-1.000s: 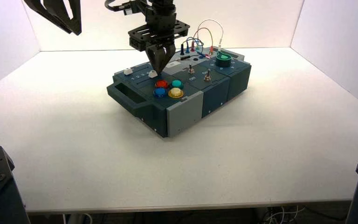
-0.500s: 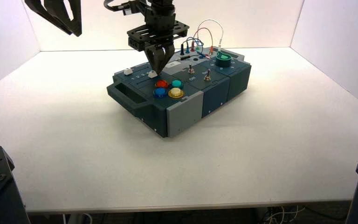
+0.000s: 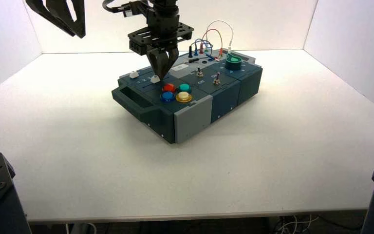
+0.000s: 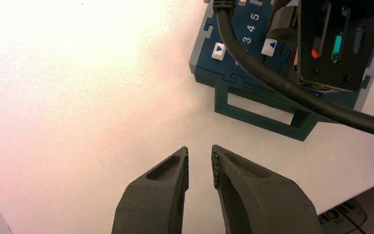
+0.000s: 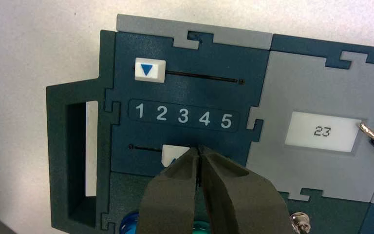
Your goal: Move the bottom slider to position 3.
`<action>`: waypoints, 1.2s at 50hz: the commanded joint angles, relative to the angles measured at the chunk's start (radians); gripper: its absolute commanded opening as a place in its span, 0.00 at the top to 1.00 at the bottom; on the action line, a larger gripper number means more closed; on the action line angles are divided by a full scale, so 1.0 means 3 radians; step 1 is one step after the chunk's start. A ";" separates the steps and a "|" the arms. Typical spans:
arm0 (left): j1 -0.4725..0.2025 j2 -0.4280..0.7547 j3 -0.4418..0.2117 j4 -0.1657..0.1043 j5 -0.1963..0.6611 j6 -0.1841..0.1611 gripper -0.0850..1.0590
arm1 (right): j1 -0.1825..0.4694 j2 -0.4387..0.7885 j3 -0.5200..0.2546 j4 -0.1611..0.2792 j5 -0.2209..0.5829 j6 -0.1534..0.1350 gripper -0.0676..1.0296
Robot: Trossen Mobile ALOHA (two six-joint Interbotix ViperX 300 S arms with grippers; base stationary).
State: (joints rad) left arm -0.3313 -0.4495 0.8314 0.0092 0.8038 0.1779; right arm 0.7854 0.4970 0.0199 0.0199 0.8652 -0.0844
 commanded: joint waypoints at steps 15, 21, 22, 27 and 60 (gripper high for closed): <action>0.0015 -0.0020 -0.0036 -0.0005 -0.0010 0.0000 0.67 | 0.0026 -0.0112 -0.0102 0.0020 0.0010 -0.0005 0.96; 0.0015 -0.0015 -0.0031 -0.0005 -0.0010 0.0000 0.67 | 0.0026 -0.0112 -0.0102 0.0031 0.0010 -0.0005 0.96; 0.0015 -0.0015 -0.0036 -0.0005 -0.0005 0.0000 0.67 | 0.0031 -0.0112 -0.0102 0.0036 0.0010 -0.0005 0.96; 0.0015 -0.0015 -0.0031 -0.0005 -0.0005 0.0000 0.67 | 0.0036 -0.0107 -0.0102 0.0036 0.0015 -0.0010 0.96; 0.0010 0.0015 -0.0036 -0.0005 0.0000 0.0000 0.67 | -0.0097 -0.0343 -0.0082 -0.0066 0.0138 -0.0005 0.96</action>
State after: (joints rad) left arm -0.3313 -0.4387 0.8314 0.0092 0.8069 0.1779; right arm 0.7747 0.4755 0.0061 0.0061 0.9050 -0.0844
